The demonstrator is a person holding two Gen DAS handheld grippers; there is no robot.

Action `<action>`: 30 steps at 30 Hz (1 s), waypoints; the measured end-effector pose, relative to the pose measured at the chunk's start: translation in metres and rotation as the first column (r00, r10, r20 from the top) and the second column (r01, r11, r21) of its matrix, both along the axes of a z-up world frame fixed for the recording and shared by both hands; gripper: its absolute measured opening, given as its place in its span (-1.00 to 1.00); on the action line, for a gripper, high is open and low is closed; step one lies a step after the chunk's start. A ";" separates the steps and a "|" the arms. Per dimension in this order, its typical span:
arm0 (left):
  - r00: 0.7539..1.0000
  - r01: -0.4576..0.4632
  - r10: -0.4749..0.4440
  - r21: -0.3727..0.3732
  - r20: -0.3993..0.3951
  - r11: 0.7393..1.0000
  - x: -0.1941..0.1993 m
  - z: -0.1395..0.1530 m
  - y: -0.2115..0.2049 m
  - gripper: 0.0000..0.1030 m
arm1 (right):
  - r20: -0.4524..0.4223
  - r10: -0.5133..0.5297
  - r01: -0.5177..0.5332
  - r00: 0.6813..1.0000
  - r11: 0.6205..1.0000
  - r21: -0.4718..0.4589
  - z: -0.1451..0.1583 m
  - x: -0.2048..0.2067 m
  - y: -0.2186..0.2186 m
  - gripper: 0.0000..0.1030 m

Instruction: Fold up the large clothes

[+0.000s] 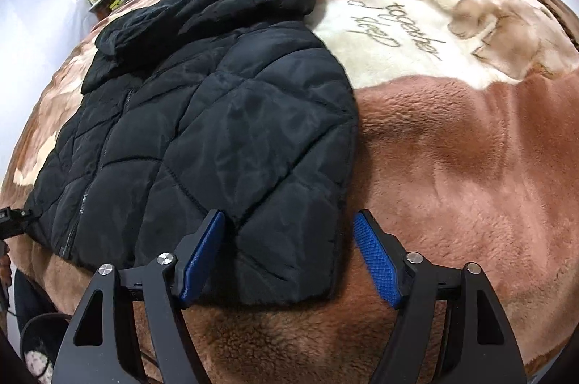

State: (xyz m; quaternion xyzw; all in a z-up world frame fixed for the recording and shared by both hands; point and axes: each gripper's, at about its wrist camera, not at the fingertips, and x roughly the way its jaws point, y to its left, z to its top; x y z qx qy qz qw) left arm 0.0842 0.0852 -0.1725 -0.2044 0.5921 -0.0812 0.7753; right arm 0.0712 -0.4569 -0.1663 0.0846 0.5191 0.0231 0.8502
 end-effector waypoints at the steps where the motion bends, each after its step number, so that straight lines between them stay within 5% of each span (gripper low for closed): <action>1: 1.000 0.003 -0.003 0.004 0.000 1.000 0.000 0.000 0.000 -0.02 | -0.005 0.001 -0.001 1.000 1.000 0.014 0.000 0.000 0.001 0.11; 10: 0.997 0.014 -0.014 0.001 0.076 1.000 -0.005 0.028 0.001 -0.46 | 0.021 0.022 -0.021 1.000 1.000 -0.020 0.020 -0.003 0.012 -0.62; 30: 0.966 0.053 -0.040 -0.041 0.255 0.998 -0.040 0.136 0.033 -0.59 | 0.202 0.214 -0.198 0.956 0.976 -0.095 0.140 -0.066 0.050 -0.71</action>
